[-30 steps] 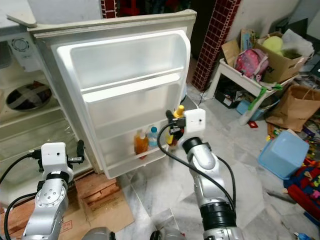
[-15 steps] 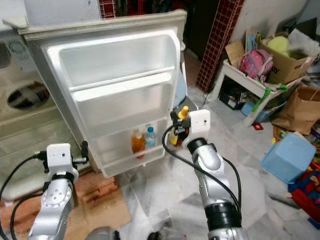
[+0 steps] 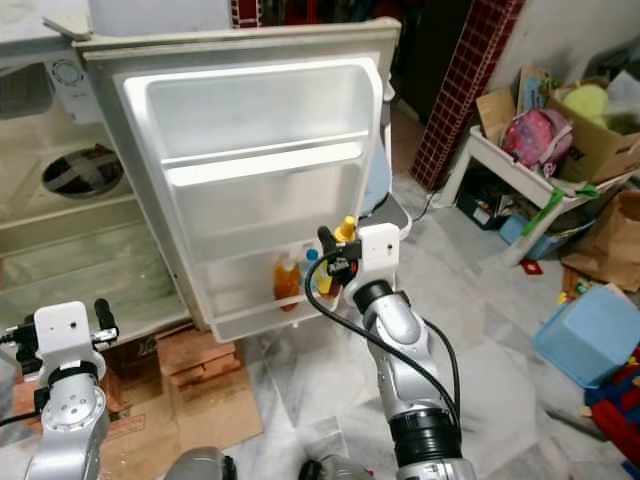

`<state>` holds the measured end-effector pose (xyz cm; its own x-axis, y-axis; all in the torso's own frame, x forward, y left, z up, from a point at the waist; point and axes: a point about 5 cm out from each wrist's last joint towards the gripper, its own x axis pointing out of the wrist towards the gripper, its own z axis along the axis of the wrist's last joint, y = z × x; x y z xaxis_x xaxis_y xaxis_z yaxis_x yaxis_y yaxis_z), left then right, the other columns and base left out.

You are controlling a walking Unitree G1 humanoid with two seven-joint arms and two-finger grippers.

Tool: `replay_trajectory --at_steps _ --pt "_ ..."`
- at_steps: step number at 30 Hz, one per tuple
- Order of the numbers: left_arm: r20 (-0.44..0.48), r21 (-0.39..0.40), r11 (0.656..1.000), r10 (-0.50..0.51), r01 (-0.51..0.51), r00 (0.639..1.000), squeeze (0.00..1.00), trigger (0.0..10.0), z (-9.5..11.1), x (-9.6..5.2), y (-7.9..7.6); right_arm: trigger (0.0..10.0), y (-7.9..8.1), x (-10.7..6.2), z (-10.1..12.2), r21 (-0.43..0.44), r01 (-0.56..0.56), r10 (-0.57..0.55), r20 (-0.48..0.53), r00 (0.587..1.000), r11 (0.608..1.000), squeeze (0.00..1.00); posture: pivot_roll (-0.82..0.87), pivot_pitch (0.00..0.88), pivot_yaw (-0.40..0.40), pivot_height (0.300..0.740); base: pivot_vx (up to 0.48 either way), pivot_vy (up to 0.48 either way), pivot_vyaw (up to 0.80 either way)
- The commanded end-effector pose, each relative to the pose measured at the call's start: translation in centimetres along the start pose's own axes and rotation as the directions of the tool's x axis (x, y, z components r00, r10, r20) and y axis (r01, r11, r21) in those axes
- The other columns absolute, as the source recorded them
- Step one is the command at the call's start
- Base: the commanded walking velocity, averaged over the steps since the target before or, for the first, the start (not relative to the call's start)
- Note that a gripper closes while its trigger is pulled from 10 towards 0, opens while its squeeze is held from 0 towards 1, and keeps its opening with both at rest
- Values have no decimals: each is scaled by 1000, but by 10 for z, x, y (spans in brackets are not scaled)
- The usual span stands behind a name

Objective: Restocking fridge

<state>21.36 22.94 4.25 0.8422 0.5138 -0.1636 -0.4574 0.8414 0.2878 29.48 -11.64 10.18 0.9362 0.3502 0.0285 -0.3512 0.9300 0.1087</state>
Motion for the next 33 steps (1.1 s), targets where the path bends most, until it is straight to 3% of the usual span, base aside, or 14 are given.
replay_trajectory --at_steps 1,11,24,33 --pt "-1 2 1000 8 -8 1000 0 10000 1 -1 2 10000 -2 4 9 -2 1 -1 40 999 1000 0 63 39 -47 740 0 0 0" --pt "8 17 1000 9 -9 1000 0 10000 2 -1 3 10000 -2 4 10 -3 -2 2 41 999 1000 0 59 42 -44 740 0 0 0" --pt "-22 -34 999 1 -2 1000 0 10000 0 -1 5 10000 1 6 14 -22 -32 34 59 998 999 0 56 40 -48 740 0 -19 62" --pt "-36 -70 997 8 -11 999 0 10000 -2 -1 4 10000 -2 5 13 -22 -31 32 54 998 999 0 53 38 -52 740 262 369 0"
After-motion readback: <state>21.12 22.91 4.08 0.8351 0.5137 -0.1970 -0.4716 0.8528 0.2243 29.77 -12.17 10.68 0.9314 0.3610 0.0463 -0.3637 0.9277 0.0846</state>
